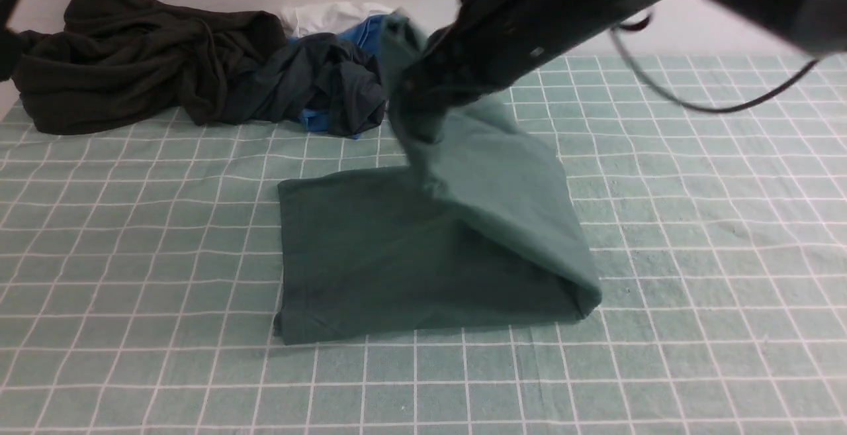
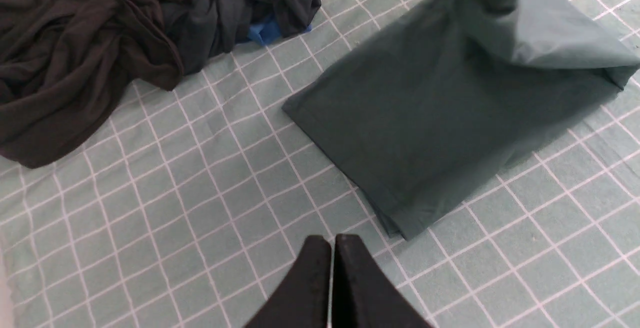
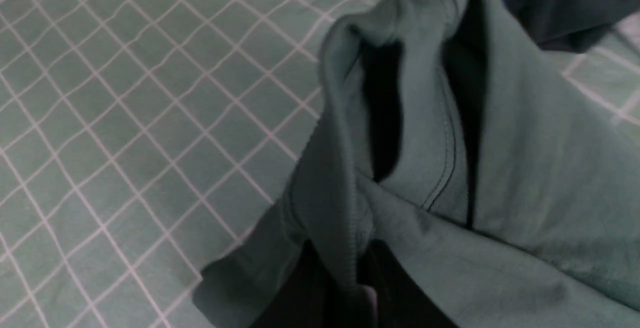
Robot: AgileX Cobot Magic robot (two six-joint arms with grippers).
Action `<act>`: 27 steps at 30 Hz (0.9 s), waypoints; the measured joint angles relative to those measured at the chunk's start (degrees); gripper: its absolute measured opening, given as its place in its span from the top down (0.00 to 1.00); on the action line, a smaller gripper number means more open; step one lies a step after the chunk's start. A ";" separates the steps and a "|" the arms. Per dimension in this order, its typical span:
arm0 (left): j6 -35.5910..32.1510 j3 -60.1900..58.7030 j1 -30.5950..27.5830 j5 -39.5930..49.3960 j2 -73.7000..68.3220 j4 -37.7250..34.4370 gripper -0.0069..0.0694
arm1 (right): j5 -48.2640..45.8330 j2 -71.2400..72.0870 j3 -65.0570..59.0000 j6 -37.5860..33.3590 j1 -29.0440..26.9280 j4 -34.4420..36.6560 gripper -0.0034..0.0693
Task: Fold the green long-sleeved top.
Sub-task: Use the right arm to drag the right edge of the fabric to the left and folds it over the left edge
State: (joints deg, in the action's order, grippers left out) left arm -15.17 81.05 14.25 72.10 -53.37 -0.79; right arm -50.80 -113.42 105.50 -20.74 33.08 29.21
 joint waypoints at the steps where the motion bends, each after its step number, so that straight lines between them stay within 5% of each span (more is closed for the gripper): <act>1: 0.36 -1.87 0.00 0.00 1.89 0.79 0.91 | 1.59 -1.68 0.00 -0.05 1.17 0.90 0.89; 7: 5.90 -18.30 0.00 0.20 15.16 7.50 0.91 | 8.21 -9.78 0.00 -2.37 5.22 7.70 0.76; 14: 15.69 -38.04 0.00 -6.71 32.11 13.46 0.91 | 0.32 -7.96 0.00 -4.59 3.90 13.74 0.33; 16: 16.37 -40.84 0.00 -8.03 35.04 14.03 0.91 | -4.30 -6.07 0.00 -4.41 2.67 13.68 0.29; 22: 16.80 -45.60 0.00 -9.08 41.27 14.54 0.91 | -18.40 2.36 0.00 -2.36 -2.61 8.27 0.38; 27: 17.10 -46.80 0.00 -9.10 42.55 14.38 0.91 | -19.87 14.29 -3.60 0.90 -4.36 -4.67 0.64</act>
State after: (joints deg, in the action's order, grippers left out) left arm 1.94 34.25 14.25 63.00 -10.82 13.59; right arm -70.68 -99.13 101.90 -19.84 28.72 24.55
